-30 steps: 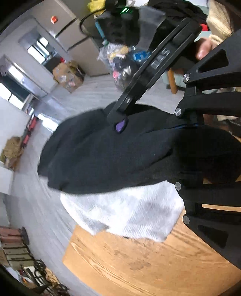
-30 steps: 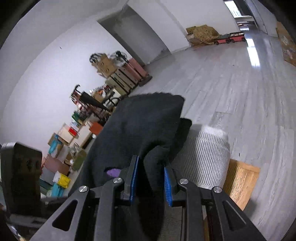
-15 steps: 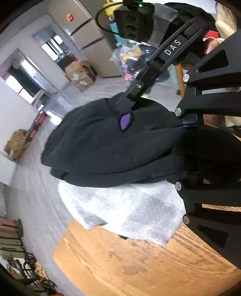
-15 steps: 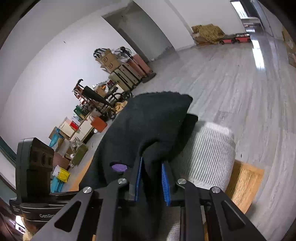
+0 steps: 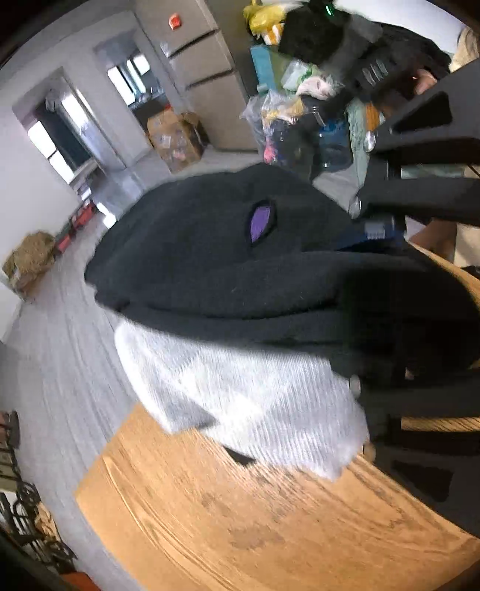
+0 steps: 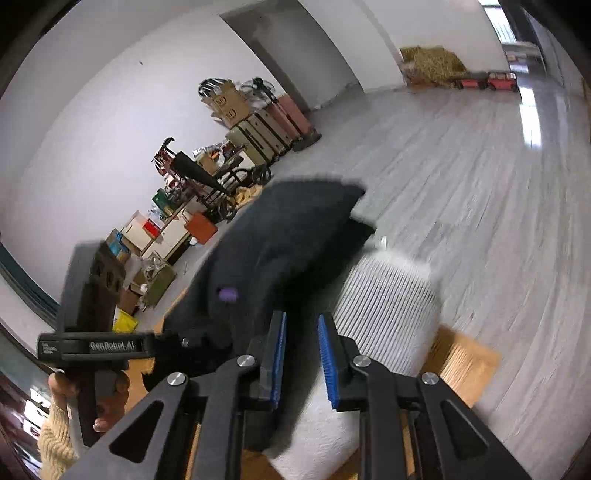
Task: Fold clothes
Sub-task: 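Carry the black bundle over the white folded towel with both grippers, then lower the black bundle onto the white towel and open both grippers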
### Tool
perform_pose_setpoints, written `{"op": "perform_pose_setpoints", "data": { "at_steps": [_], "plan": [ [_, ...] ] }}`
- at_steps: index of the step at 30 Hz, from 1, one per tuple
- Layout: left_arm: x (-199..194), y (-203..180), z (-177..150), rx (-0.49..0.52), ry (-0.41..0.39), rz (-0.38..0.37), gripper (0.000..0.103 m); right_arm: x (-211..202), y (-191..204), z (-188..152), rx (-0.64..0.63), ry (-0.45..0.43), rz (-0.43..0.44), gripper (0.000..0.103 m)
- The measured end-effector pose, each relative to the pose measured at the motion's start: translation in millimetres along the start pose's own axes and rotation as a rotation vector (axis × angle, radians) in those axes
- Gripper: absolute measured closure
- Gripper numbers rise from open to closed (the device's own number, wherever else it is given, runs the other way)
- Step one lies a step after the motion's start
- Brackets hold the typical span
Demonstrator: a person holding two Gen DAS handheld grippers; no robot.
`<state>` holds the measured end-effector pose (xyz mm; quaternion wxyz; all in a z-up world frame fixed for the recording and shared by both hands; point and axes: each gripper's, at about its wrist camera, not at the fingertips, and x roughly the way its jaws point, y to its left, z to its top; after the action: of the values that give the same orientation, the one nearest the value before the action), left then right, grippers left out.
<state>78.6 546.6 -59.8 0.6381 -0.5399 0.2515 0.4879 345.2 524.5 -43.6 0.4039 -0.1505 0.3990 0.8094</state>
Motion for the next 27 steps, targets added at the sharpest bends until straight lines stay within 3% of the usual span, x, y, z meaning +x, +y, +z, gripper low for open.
{"op": "perform_pose_setpoints", "data": {
  "at_steps": [4,6,9,10,11,13,15,17,19,20,22,24,26,27],
  "plan": [
    [-32,4,-1,-0.035,-0.088,0.118,0.042,0,32,40,-0.182,-0.064,-0.025,0.078],
    [-61,10,-5,-0.135,-0.219,0.211,0.041,10,46,53,-0.264,-0.076,-0.045,0.078],
    [-98,-6,-41,-0.242,-0.543,0.307,0.042,32,60,64,-0.334,-0.053,-0.05,0.077],
    [-100,-18,-57,-0.231,-0.626,0.337,0.051,35,62,65,-0.345,-0.045,-0.051,0.077],
    [-96,-33,-77,-0.2,-0.69,0.386,0.071,40,65,66,-0.359,-0.035,-0.046,0.077],
    [-86,-38,-103,-0.173,-0.715,0.452,0.083,49,72,66,-0.395,-0.008,-0.028,0.077],
    [-46,-54,-110,-0.216,-0.701,0.457,0.087,57,80,58,-0.465,0.033,-0.004,0.077],
    [-12,-56,-112,-0.266,-0.683,0.475,0.087,69,84,49,-0.547,0.052,-0.075,0.075],
    [11,-57,-110,-0.307,-0.699,0.544,0.087,87,81,42,-0.598,0.082,-0.169,0.072],
    [20,-55,-108,-0.327,-0.692,0.559,0.087,99,73,42,-0.587,0.118,-0.213,0.072],
    [35,-52,-104,-0.351,-0.679,0.584,0.087,123,52,44,-0.5,0.213,-0.203,0.071],
    [29,-49,-100,-0.291,-0.667,0.566,0.087,136,36,48,-0.44,0.236,-0.182,0.067],
    [21,-39,-100,-0.305,-0.622,0.479,0.087,138,27,53,-0.399,0.25,-0.148,0.065],
    [10,-30,-103,-0.36,-0.596,0.402,0.088,134,23,57,-0.368,0.265,-0.122,0.065]
  ]
}}
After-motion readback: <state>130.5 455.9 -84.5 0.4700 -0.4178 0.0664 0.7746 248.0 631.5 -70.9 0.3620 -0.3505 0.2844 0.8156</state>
